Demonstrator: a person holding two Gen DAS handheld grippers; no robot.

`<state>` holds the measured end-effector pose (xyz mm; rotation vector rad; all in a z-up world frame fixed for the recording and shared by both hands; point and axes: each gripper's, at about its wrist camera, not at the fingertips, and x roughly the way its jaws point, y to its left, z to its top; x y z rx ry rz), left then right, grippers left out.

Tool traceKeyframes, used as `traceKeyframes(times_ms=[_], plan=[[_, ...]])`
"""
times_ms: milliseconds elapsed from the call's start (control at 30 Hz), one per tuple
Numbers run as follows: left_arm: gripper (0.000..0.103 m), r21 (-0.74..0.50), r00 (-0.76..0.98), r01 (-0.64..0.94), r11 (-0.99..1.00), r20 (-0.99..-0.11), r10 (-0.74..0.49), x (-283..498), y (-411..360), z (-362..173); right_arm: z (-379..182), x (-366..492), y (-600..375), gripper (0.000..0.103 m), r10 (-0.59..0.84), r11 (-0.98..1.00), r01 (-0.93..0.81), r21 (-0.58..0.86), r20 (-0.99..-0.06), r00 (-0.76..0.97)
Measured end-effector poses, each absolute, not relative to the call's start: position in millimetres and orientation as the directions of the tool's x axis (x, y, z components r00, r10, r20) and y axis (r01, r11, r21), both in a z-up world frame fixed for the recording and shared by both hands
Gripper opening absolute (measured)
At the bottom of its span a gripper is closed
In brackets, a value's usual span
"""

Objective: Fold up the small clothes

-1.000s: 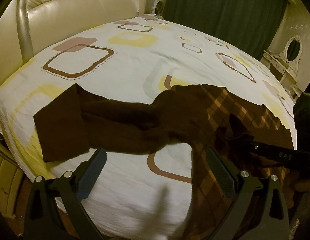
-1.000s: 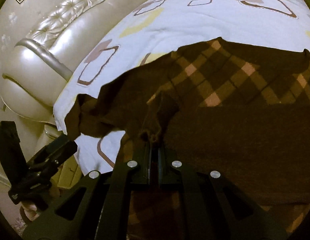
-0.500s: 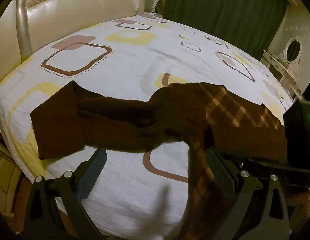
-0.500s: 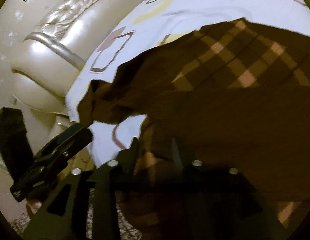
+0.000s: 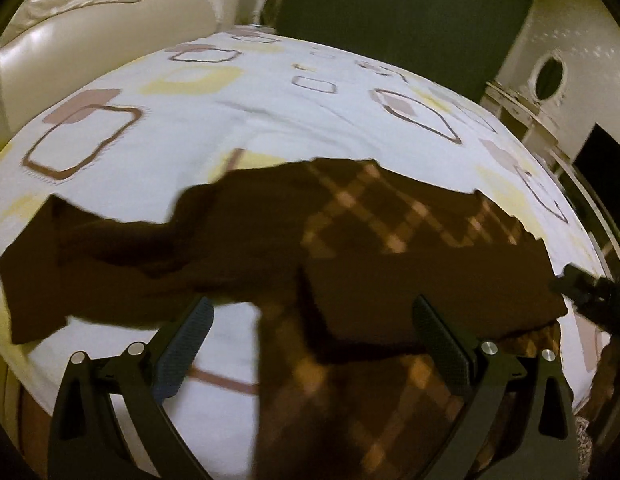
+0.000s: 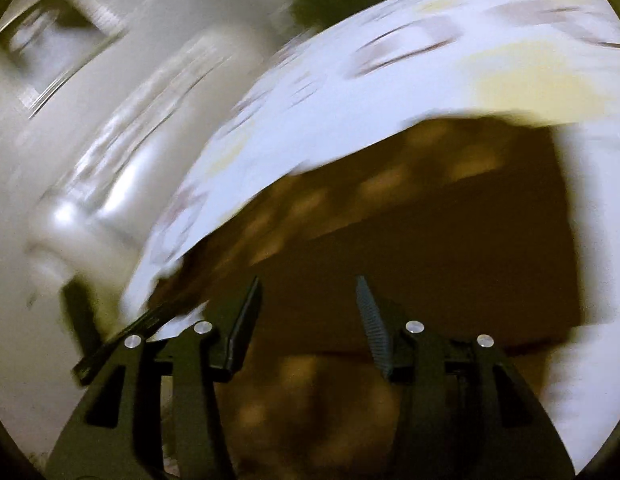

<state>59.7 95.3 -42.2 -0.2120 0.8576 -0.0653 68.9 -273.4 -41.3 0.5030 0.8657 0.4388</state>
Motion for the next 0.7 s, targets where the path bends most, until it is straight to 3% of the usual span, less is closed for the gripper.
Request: traceKeyframes(times_ms=[133, 200, 333, 367, 400, 433, 567, 700], plan=[[0.099, -0.187, 0.629, -0.015, 0.982, -0.765, -0.136, 75.0, 76.3, -53.3, -62.8, 64.7, -359.4, 0.049, 0.347, 0.823, 0.134, 0.552, -0.675, 0.651], [0.099, -0.172, 0.619, -0.023, 0.985, -0.776, -0.121, 79.5, 72.5, -58.8, -82.6, 64.7, -381.3, 0.049, 0.37, 0.775, 0.193, 0.602, -0.679, 0.634], [0.099, -0.156, 0.587, -0.063, 0.986, -0.804, -0.09, 85.3, 73.4, -72.2, -97.7, 70.0, -376.7, 0.047, 0.409, 0.781, 0.152, 0.605, -0.68, 0.608], [0.099, -0.149, 0.577, -0.072, 0.986, -0.813, -0.081, 86.3, 74.2, -75.8, -98.9, 69.8, -374.8, 0.043, 0.416, 0.782, 0.142, 0.607, -0.678, 0.606], [0.099, -0.144, 0.57, -0.077, 0.987, -0.818, -0.075, 87.2, 74.5, -78.6, -99.9, 72.2, -370.4, 0.022, 0.431, 0.786, 0.121, 0.606, -0.678, 0.595], [0.099, -0.136, 0.559, -0.086, 0.987, -0.827, -0.065, 88.2, 75.6, -82.7, -101.4, 73.9, -367.8, 0.009, 0.441, 0.791, 0.108, 0.602, -0.683, 0.582], [0.099, -0.123, 0.541, -0.106, 0.987, -0.84, -0.047, 89.5, 80.5, -93.4, -99.7, 74.5, -357.0, 0.008, 0.396, 0.851, 0.067, 0.521, -0.721, 0.569], [0.099, -0.097, 0.553, -0.094, 0.991, -0.832, -0.029, 89.5, 78.9, -96.8, -107.8, 75.1, -366.8, 0.008, 0.443, 0.806, 0.094, 0.585, -0.7, 0.56]])
